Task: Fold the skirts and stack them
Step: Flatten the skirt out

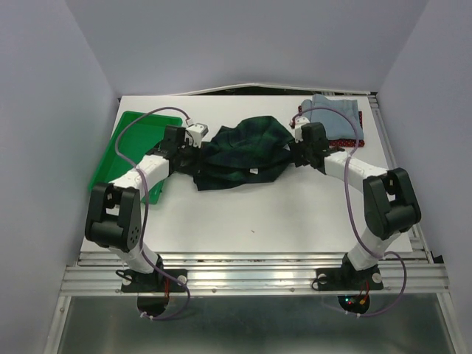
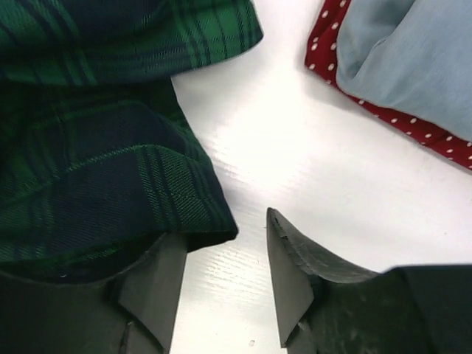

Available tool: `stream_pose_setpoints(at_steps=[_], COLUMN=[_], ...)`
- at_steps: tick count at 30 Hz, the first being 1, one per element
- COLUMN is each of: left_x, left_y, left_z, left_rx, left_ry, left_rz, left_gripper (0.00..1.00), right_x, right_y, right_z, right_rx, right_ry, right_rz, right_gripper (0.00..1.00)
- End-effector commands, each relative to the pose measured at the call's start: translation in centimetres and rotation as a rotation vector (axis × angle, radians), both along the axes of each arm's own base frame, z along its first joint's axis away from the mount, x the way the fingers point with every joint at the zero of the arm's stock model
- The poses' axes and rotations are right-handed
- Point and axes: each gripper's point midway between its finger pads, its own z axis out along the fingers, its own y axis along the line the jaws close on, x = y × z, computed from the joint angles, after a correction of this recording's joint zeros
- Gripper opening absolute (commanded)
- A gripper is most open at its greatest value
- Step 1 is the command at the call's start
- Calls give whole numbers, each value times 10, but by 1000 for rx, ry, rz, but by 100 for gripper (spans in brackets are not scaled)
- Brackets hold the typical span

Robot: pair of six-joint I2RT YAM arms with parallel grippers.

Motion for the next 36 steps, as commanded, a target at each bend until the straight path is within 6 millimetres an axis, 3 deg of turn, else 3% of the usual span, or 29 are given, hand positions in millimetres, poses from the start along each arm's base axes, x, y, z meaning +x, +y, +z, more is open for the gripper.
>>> stream_pose_setpoints(at_steps=[1,2,8,10,14,16,21,23,24,27,30,31,32,35,36], left_x=[16,19,25,25,31,34,33,33,33,33,32,32,32,31,31], left_y=[5,6,14,17,19,15,13,12,12,10,9,9,9,10,9], left_z=[15,16,18,16,23,31,30,29,29,28,27,27,27,27,28], left_rx=[1,-5,16,26,21,14,20,23,22,12,6,6,6,8,6], left_ry=[-31,-32,-42,-35,-36,-47,-14,-12,-12,-5,4,4,4,7,7], left_rz=[12,12,17,16,-17,-44,-75,-82,-83,-82,-83,-83,-83,-85,-85], left_gripper=[0,0,0,0,0,0,0,0,0,0,2,2,2,2,2], right_x=[3,-3,6,7,-15,-19,-39,-55,-68,-79,-79,-70,-74,-58,-54], right_y=[2,0,-13,-7,-1,-17,-25,-21,-14,3,21,24,27,33,31], right_z=[15,6,3,12,29,26,37,31,26,23,19,27,14,18,10], right_rx=[30,26,56,31,0,-42,-105,-190,-173,-103,-106,-142,-137,-184,-191], right_ry=[-92,-82,-131,-180,-259,-238,-290,-315,-311,-338,-392,-465,-454,-519,-506], right_rz=[47,49,41,132,365,402,707,852,912,1008,1046,1041,1045,1014,1002], right_gripper=[53,54,54,54,57,58,66,70,70,75,76,76,76,76,76])
